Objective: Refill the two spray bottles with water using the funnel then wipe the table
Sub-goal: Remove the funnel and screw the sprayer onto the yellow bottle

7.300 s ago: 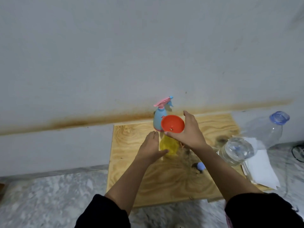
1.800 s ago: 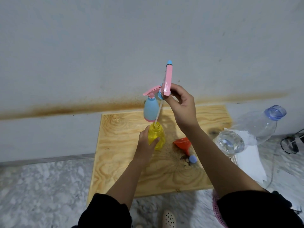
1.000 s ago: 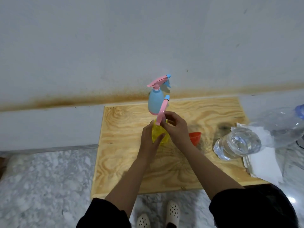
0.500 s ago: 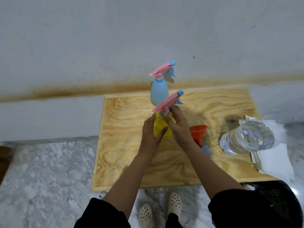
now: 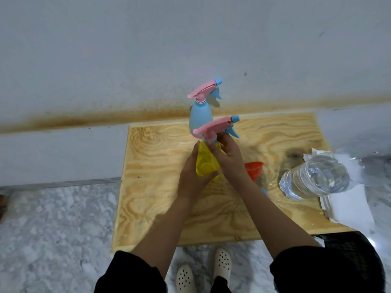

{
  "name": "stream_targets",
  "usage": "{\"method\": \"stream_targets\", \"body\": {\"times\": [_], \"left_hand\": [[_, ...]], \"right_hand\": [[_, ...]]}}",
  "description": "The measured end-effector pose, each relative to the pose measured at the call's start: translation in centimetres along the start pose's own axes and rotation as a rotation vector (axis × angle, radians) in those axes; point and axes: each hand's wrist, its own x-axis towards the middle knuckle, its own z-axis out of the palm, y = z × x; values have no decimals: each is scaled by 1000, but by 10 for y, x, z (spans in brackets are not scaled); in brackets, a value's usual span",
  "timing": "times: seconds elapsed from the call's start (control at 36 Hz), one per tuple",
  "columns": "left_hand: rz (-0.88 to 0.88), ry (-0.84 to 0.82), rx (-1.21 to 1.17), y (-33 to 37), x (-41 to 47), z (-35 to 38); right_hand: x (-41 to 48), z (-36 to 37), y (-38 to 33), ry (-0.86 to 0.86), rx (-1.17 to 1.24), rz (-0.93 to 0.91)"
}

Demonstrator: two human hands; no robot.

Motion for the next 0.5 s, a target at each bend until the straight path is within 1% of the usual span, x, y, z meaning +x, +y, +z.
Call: {"method": "stream_targets", "body": {"times": [0.06,0.14,0.25,0.28,0.36,0.42,0.5], "left_hand": [[-8,-30,16,7,2,-6],[-31,-109,2,19,7,-16],[8,-197,-38,39,10,-33],[23,-221,-46,44,10,-37],[42,-293,-70,65,11,-47],[31,-346,-81,78,11,-51],[38,-382,-89,93,10,-59]], "right_hand": [[0,-2,-8,-16,10,20],[1,-3,-23,11,5,58],[2,-4,-49,15,-31,-2],[2,-5,-56,22,-12,-12],[-1,-5,-70,66,156,22],[-4,-3,-82,86,184,-8],[-6,-4,-100,65,164,-44]]}}
